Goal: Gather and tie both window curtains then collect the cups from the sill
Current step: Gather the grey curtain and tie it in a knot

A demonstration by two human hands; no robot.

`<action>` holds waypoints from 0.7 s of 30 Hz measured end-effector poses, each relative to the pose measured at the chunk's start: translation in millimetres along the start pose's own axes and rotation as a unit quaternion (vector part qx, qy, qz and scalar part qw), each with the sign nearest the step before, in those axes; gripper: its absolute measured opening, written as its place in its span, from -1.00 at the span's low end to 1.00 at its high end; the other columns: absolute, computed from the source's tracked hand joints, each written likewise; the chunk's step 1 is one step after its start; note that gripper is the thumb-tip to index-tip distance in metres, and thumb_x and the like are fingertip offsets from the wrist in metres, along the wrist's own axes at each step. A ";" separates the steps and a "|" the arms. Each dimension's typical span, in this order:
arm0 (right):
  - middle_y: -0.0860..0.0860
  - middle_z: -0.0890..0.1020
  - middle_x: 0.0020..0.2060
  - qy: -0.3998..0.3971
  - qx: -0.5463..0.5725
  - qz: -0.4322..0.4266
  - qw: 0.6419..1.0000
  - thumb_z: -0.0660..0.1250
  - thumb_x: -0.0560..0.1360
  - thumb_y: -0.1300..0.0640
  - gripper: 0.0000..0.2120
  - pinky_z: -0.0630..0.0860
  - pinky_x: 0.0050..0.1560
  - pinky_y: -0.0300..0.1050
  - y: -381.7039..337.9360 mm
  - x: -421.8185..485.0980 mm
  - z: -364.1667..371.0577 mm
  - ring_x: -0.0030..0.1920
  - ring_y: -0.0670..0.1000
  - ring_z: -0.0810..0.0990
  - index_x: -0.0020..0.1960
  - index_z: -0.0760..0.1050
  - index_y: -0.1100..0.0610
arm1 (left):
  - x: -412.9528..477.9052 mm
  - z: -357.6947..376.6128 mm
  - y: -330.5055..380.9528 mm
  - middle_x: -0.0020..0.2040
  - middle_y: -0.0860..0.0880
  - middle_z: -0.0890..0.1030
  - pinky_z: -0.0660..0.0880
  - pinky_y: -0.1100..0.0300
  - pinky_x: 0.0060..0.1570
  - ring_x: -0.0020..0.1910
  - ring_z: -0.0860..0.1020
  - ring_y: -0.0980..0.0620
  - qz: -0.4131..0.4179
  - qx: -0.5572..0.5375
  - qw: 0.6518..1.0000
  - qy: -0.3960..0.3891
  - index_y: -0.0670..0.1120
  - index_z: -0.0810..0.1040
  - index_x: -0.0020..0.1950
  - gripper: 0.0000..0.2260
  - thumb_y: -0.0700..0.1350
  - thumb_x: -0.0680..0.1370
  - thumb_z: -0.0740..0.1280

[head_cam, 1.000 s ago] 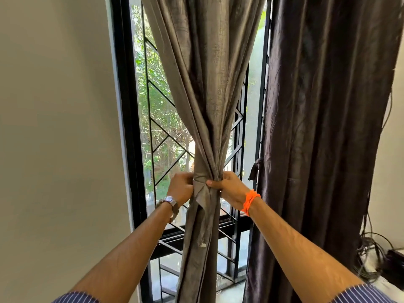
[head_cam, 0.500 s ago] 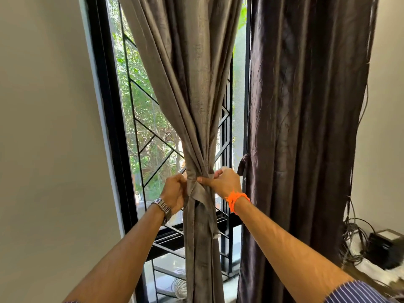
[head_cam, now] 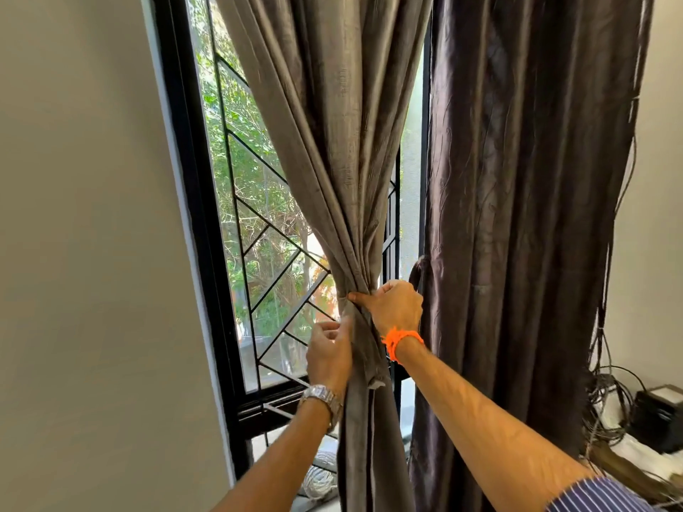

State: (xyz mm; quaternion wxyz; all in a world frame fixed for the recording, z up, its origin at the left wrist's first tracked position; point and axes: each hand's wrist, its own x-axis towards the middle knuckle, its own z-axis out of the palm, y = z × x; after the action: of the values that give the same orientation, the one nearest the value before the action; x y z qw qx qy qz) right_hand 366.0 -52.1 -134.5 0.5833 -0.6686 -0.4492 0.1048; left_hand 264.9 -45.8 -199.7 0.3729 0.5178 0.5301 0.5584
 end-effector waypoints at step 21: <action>0.02 0.67 -0.12 -0.267 -0.108 -0.155 0.945 0.36 0.34 0.37 -0.90 0.59 0.04 -0.09 -13.7 7.0 -30.3 -0.06 -0.03 0.62 -0.24 0.62 0.21 | 12.4 -64.7 9.8 0.10 -0.06 0.67 0.55 0.31 0.07 0.03 0.65 0.07 0.589 0.212 0.770 -0.125 -0.18 0.69 -0.03 -0.71 -0.31 0.36 0.25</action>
State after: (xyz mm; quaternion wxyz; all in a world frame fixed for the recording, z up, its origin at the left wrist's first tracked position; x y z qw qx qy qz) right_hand 383.6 -69.0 -110.8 0.3753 -0.5970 -0.6953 0.1388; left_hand 200.9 -48.7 -181.5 -0.0855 0.8599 0.1749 0.4718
